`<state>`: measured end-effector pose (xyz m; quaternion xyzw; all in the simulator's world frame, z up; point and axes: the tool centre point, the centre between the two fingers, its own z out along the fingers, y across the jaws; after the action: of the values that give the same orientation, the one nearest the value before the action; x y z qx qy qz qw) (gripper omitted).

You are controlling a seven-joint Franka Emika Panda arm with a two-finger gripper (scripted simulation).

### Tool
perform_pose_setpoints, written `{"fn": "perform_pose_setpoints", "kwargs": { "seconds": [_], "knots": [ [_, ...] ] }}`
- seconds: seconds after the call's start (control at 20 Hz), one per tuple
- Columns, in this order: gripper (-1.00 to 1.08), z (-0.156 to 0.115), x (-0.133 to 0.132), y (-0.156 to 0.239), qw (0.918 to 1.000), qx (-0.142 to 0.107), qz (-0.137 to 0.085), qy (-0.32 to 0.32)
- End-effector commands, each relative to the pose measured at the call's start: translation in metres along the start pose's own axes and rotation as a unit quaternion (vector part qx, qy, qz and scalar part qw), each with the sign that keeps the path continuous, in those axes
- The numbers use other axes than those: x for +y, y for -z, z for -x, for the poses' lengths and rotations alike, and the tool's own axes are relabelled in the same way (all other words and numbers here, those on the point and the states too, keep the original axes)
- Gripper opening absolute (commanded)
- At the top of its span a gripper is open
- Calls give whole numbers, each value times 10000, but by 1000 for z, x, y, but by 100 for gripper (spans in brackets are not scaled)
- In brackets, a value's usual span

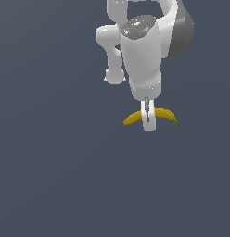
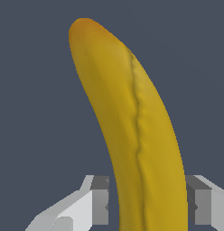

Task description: Pick up the object and move it to a goal position.

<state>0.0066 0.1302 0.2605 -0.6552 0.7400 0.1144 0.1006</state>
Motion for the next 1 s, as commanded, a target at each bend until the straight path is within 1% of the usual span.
{"fn": "perform_pose_setpoints", "kwargs": {
  "seconds": [0.0,0.45,0.95],
  "knots": [
    [-100,13,-10,20,9997,-134,-20,-198],
    [-100,42,-45,81,9954,-525,-79,-796],
    [-100,60,-78,135,9873,-864,-137,-1327]
  ]
}}
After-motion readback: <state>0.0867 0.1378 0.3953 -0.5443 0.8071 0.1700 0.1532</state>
